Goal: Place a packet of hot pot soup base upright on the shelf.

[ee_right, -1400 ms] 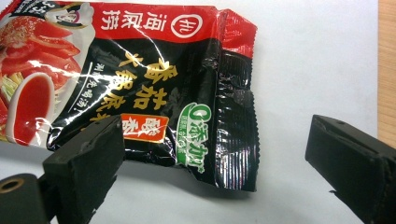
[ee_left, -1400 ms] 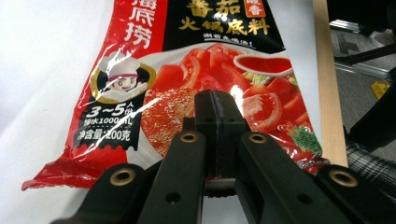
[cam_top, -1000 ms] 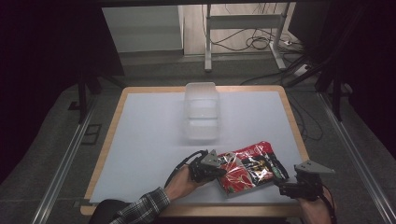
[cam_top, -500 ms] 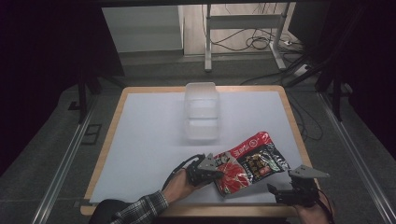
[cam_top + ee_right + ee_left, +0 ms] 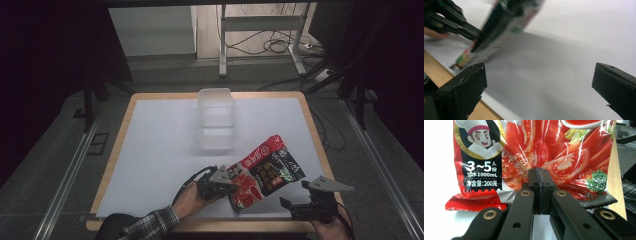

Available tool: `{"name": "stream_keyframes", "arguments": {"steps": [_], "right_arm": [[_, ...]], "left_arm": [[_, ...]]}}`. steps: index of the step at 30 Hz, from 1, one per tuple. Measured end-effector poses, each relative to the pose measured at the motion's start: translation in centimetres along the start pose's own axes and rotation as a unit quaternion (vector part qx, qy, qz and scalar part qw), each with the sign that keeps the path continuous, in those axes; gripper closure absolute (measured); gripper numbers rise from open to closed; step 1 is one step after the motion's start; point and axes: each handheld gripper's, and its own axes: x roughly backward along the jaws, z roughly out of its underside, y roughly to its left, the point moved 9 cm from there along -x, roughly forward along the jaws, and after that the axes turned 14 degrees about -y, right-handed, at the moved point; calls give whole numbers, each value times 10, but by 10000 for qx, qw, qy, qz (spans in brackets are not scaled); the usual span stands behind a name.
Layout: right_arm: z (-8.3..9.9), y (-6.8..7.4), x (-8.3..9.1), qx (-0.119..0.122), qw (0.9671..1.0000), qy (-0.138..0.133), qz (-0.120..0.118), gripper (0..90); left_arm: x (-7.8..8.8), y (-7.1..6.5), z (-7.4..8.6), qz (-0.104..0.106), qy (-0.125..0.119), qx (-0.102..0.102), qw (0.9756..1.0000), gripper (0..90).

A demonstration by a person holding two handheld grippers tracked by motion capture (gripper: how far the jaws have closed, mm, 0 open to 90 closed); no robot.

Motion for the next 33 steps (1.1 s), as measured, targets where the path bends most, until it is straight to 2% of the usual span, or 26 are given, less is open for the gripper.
{"name": "stream_keyframes", "arguments": {"steps": [5, 9, 13, 17, 21, 23, 28, 30, 31, 32, 33], "right_arm": [[-11, 9, -6, -27, 9998, -161, -126, 0], [-24, 18, -17, -1, 9995, -282, -174, 12], [-30, 25, -28, -244, 9990, -233, -282, 21], [-38, 30, -37, -316, 9987, -214, -324, 21], [-48, 33, -50, -501, 9979, -183, -371, 28], [-54, 32, -53, -529, 9977, -293, -301, 108], [-65, 28, -58, -643, 9963, -538, -161, 463], [-68, 27, -59, -538, 9966, -622, -75, 551], [-68, 27, -59, -538, 9966, -622, -75, 551], [-70, 27, -60, -451, 9967, -667, 16, 637], [-71, 27, -61, -499, 9963, -693, 13, 664]], "left_arm": [[0, 0, 1, -6, -25, 35, 10000, 900], [0, -1, 1, -59, -63, -1, 10000, 900], [0, -1, 1, -69, -68, -22, 10000, 900], [0, -1, 1, -81, -78, -27, 9999, 900], [0, -1, 2, -78, -81, -23, 9999, 900], [0, -2, 2, -73, -63, -34, 9999, 900], [1, -1, 3, -37, -61, -3, 10000, 900], [1, -1, 3, -25, -55, -6, 10000, 900], [1, -1, 3, -25, -55, -6, 10000, 900], [2, -1, 3, -12, -50, -17, 10000, 900], [2, -1, 3, -13, -59, -29, 10000, 900]]}}
